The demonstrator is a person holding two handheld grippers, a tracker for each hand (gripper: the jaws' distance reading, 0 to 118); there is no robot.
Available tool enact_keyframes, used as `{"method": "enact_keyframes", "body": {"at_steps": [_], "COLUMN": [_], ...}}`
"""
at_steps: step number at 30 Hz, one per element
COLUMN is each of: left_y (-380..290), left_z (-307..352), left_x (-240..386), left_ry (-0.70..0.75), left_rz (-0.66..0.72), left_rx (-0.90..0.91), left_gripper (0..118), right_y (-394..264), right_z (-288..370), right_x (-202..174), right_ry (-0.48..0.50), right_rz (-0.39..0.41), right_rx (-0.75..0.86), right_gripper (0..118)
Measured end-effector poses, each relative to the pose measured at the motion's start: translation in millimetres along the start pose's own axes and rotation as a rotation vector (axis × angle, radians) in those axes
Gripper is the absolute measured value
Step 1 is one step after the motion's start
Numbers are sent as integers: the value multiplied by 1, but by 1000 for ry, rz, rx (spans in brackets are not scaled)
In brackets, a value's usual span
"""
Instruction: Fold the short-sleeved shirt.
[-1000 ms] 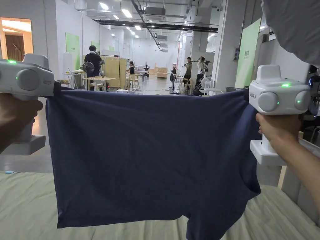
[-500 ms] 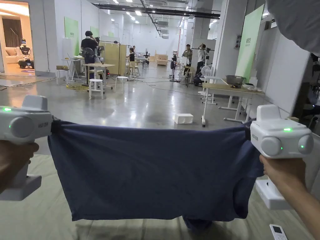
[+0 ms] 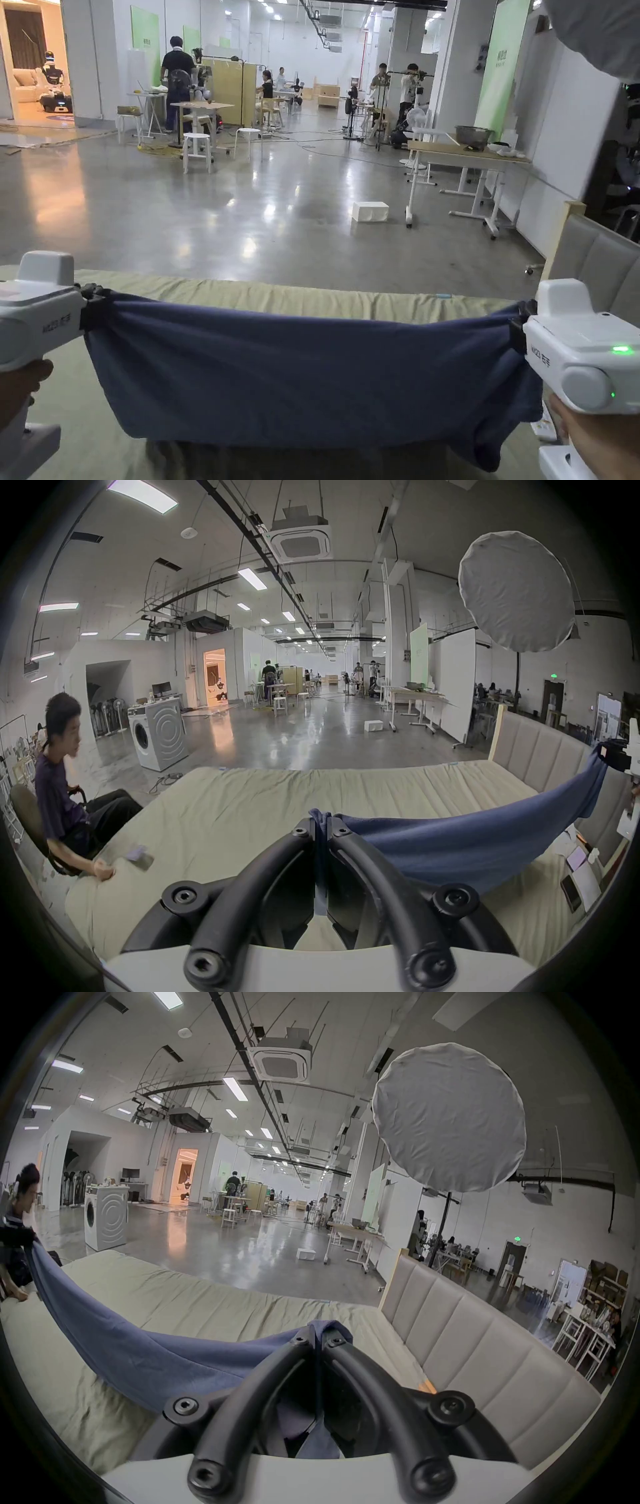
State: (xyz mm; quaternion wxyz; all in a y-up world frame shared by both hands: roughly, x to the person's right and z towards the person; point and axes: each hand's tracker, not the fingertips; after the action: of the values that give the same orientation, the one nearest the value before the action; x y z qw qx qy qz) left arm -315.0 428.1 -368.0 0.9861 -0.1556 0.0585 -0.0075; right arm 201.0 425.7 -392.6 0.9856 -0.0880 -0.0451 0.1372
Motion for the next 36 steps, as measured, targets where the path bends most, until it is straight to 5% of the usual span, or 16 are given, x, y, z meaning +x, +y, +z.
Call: {"method": "enact_keyframes", "body": {"at_steps": [14,22,26,36], "left_y": [-184,-271,-299,-331], "left_z": [45,58,51,30], "left_x": [-65,-60,-53,-38], "left_ry": [-50,-76,-70,-66], "left_rz": [50,29,-9,-43], "left_rx": [-313,-564,-659,-771], "left_gripper": [5,5,5,6], "right_y": [-155,-239,-274,-331], "right_z": [94,112,114,108], "right_x": [-15,-28,-39,-57], "right_ry": [158,207,239,243], "right_rz": [-55,-8,87,114], "right_rx": [-384,-612,-700,-822], "right_gripper": [2,2,2,3]}}
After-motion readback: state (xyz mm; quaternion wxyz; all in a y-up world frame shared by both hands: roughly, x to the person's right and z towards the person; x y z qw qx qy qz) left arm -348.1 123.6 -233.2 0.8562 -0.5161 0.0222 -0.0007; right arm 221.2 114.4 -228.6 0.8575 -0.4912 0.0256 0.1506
